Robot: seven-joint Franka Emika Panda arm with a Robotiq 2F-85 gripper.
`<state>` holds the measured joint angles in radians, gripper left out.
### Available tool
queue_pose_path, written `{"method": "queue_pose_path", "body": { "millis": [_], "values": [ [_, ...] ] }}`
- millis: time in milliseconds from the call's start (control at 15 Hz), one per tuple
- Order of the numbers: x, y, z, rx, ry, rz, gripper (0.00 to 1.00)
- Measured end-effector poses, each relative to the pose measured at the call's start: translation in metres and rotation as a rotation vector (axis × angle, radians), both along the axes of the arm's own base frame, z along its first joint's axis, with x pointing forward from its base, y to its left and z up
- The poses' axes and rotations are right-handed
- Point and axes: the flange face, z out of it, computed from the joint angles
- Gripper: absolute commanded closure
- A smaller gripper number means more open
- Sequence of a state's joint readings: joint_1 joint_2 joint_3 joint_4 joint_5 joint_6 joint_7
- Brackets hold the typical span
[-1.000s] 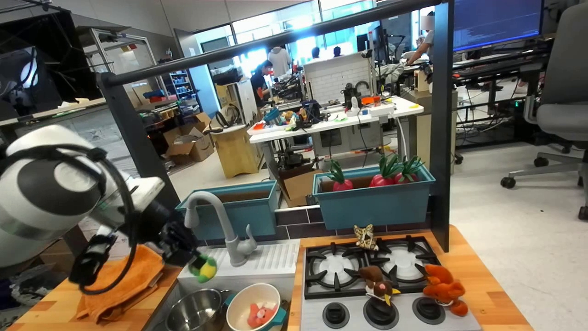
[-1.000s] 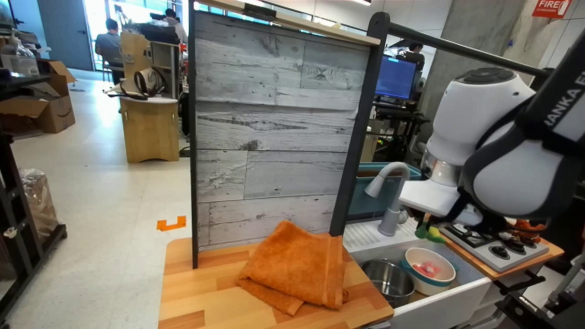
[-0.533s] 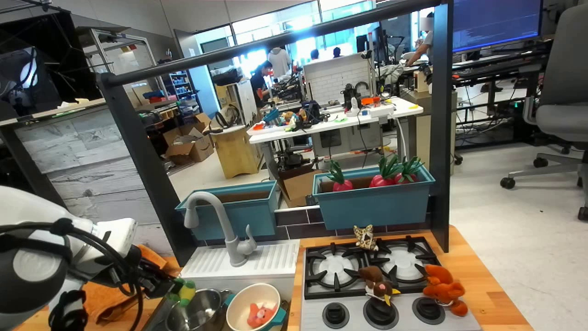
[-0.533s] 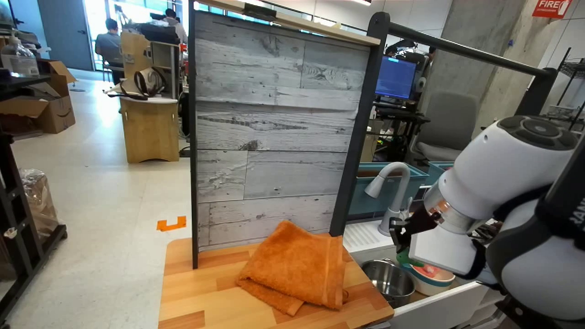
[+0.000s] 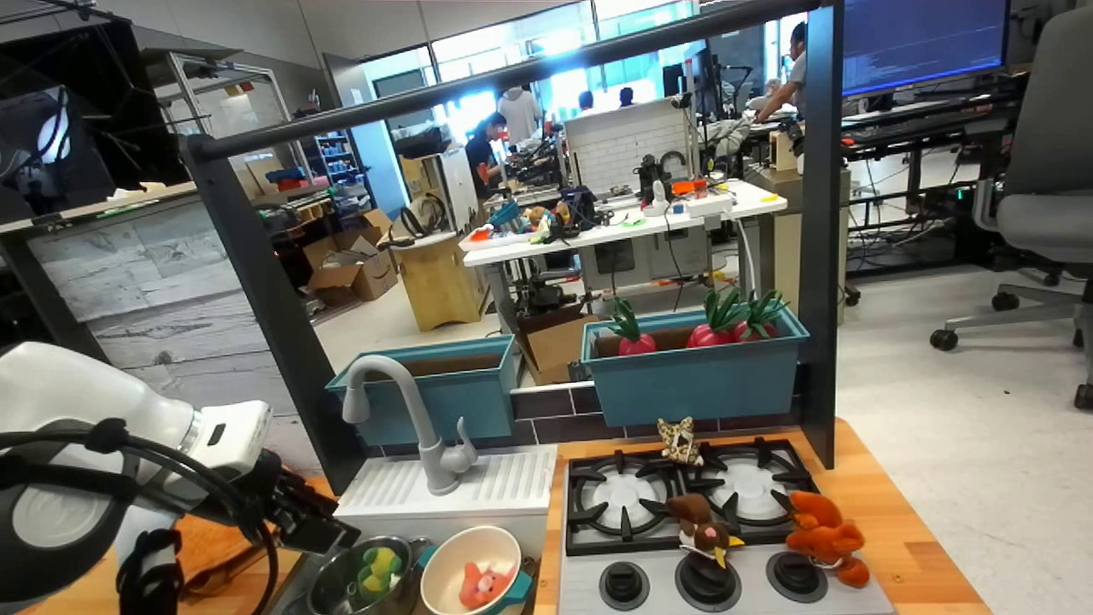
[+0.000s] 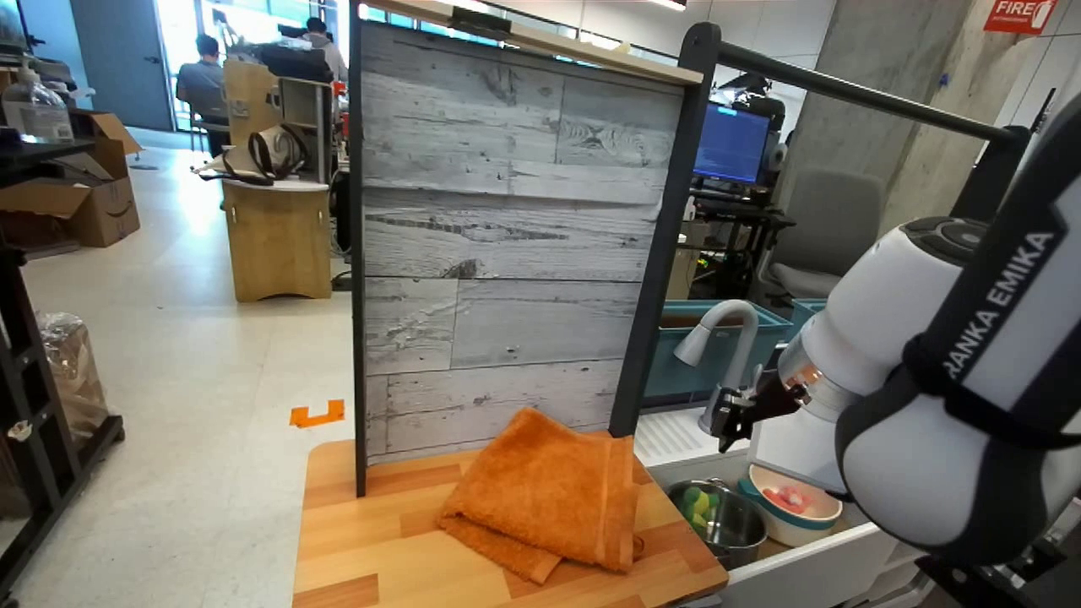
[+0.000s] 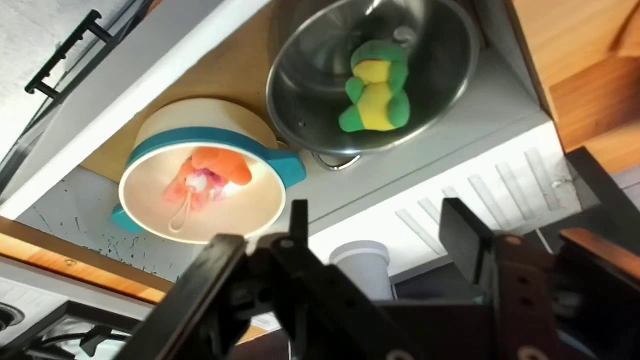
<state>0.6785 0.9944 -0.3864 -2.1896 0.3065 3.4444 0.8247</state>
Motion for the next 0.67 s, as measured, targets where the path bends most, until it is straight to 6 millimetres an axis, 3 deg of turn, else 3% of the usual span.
{"method": "queue_pose_path", "body": {
  "millis": [200, 533, 667],
  "values": [
    [0.019, -0.029, 0.014, -0.017, -0.031, -0.080, 0.00],
    [0.050, -0.128, 0.061, -0.160, -0.012, -0.319, 0.00],
    [0.057, -0.170, 0.065, -0.185, 0.004, -0.435, 0.00]
  ]
}}
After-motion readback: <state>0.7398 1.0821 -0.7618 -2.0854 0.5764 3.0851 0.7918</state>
